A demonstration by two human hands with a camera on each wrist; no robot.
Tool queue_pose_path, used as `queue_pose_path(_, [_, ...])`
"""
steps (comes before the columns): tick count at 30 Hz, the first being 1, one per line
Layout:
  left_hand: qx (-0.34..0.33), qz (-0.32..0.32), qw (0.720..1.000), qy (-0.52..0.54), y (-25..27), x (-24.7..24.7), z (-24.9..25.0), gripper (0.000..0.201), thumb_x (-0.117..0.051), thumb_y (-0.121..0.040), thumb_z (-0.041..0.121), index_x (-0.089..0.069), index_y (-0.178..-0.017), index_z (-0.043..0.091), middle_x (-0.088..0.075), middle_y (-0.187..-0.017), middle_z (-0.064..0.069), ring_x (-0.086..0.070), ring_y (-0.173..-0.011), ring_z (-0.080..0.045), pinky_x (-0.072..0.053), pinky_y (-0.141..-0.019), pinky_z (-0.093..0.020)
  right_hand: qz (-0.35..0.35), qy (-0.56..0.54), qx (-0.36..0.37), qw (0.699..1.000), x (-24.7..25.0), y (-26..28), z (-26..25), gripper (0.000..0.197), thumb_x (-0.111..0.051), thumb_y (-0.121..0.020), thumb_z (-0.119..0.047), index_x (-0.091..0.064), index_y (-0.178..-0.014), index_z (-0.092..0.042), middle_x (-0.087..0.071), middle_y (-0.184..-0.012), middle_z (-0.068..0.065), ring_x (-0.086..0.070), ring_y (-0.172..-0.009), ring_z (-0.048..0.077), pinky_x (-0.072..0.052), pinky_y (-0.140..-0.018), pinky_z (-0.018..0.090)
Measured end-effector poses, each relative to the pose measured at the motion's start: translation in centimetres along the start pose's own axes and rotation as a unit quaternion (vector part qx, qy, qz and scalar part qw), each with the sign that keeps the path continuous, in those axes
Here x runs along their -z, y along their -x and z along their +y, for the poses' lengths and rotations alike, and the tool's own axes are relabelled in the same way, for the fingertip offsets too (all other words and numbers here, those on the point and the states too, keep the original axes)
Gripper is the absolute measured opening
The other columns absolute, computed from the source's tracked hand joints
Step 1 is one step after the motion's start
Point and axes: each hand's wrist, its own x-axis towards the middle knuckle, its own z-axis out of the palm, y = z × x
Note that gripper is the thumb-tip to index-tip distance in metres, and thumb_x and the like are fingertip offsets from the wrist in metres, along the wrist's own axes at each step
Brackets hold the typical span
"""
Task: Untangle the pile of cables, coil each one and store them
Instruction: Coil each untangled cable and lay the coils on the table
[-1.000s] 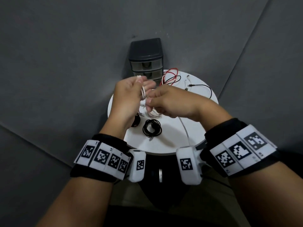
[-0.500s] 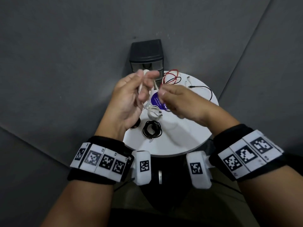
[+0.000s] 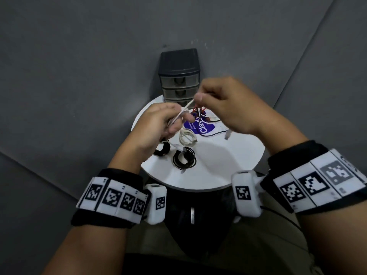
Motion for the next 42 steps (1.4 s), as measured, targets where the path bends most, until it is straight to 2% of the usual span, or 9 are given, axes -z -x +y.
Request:
queue_pose_path(6, [-0.027, -0.023, 0.986, 0.165, 0.2, 0.4, 1.5, 0.034, -0.037, -0.103, 0.013, -0.066, -0.094, -0.005, -0.033, -0.051, 0.004, -0.017, -0.044, -0.008, -0.014, -0.051, -0.028, 0.038, -0.008, -0.007, 0.999, -1.1, -0.3, 1.9, 0.029, -0.053, -0.103, -0.032, -0.053, -0.076, -0.021, -0.047, -0.058, -0.014, -0.041, -0.059, 0.007, -0.031, -0.057, 0.026])
queue_pose_path(12, [-0.019, 0.077, 0.98, 0.18, -0.1, 0.1, 1.1, 0.03, -0.042, -0.108, 0.015, -0.067, -0.107, -0.001, -0.056, -0.064, 0.004, -0.042, -0.049, -0.004, -0.038, -0.05, -0.013, -0.068, 0.021, -0.015, 0.997, -4.0, 0.6, 1.7, 0.028, -0.05, -0.104, -0.028, -0.06, -0.079, -0.023, -0.058, -0.07, -0.009, -0.051, -0.069, 0.003, -0.036, -0.063, 0.024])
queue_pose_path(21, [-0.013, 0.14, 0.983, 0.117, -0.7, -0.2, 0.0, 0.022, -0.05, -0.106, 0.01, -0.063, -0.117, -0.004, -0.077, -0.105, -0.015, -0.075, -0.099, -0.02, -0.058, -0.084, -0.026, -0.186, 0.182, 0.016, 0.966, -4.7, -0.4, -0.2, 0.016, -0.048, -0.1, -0.014, -0.056, -0.089, -0.022, -0.059, -0.088, -0.001, -0.054, -0.083, 0.024, -0.048, -0.073, 0.04])
queue_pose_path(24, [-0.011, 0.128, 0.991, -0.049, -1.2, -0.2, -0.2, 0.021, -0.058, -0.102, 0.02, -0.072, -0.087, 0.018, -0.078, -0.085, 0.0, -0.073, -0.077, -0.017, -0.056, -0.075, -0.035, -0.157, 0.232, 0.047, 0.959, -3.7, -0.5, -1.1, 0.014, -0.049, -0.102, -0.026, -0.056, -0.09, -0.027, -0.053, -0.082, 0.0, -0.05, -0.076, 0.027, -0.037, -0.064, 0.035])
queue_pose_path(27, [0.001, 0.111, 0.982, -0.156, -1.7, 0.1, -0.3, 0.028, -0.062, -0.086, 0.029, -0.061, -0.068, 0.007, -0.06, -0.058, -0.001, -0.045, -0.056, -0.018, -0.035, -0.059, -0.035, -0.089, 0.254, 0.076, 0.96, -3.0, -0.3, -1.6, 0.02, -0.05, -0.099, -0.038, -0.069, -0.102, -0.031, -0.06, -0.085, 0.0, -0.054, -0.079, 0.027, -0.036, -0.062, 0.033])
queue_pose_path(30, [0.022, 0.086, 0.981, -0.173, -1.8, -0.1, 0.4, 0.023, -0.056, -0.078, 0.017, -0.059, -0.061, 0.002, -0.055, -0.055, -0.01, -0.044, -0.055, -0.019, -0.036, -0.059, -0.037, -0.076, 0.172, 0.068, 0.98, -2.5, -0.5, -1.4, 0.012, -0.065, -0.088, -0.035, -0.066, -0.08, -0.026, -0.065, -0.076, -0.006, -0.061, -0.077, 0.021, -0.046, -0.062, 0.034])
queue_pose_path(35, [0.04, 0.036, 0.996, 0.07, -1.0, -1.6, 1.5, 0.038, -0.038, -0.084, 0.0, -0.062, -0.054, 0.01, -0.053, -0.052, -0.006, -0.044, -0.044, -0.018, -0.038, -0.047, -0.026, -0.067, -0.011, 0.055, 0.996, -2.0, -0.7, -1.4, 0.032, -0.077, -0.083, -0.024, -0.047, -0.093, -0.018, -0.063, -0.068, -0.003, -0.051, -0.058, 0.011, -0.041, -0.053, 0.029])
queue_pose_path(38, [0.062, 0.094, 0.983, 0.145, -1.2, -2.5, 1.4, 0.041, -0.033, -0.086, 0.002, -0.053, -0.052, 0.015, -0.045, -0.047, 0.001, -0.034, -0.036, -0.012, -0.031, -0.04, -0.021, -0.049, -0.01, 0.049, 0.998, -2.4, -1.0, -1.8, 0.033, -0.078, -0.084, -0.022, -0.05, -0.101, -0.017, -0.053, -0.06, -0.009, -0.051, -0.056, 0.003, -0.033, -0.05, 0.015])
queue_pose_path(42, [0.059, 0.181, 0.972, 0.141, -2.0, -3.0, 0.7, 0.022, -0.036, -0.083, 0.005, -0.033, -0.064, 0.016, -0.032, -0.045, 0.004, -0.024, -0.034, -0.013, -0.027, -0.037, -0.016, -0.027, 0.015, 0.018, 0.999, -3.5, -1.3, -1.7, 0.026, -0.074, -0.086, -0.021, -0.052, -0.098, -0.018, -0.049, -0.067, -0.016, -0.048, -0.061, -0.001, -0.03, -0.054, 0.016])
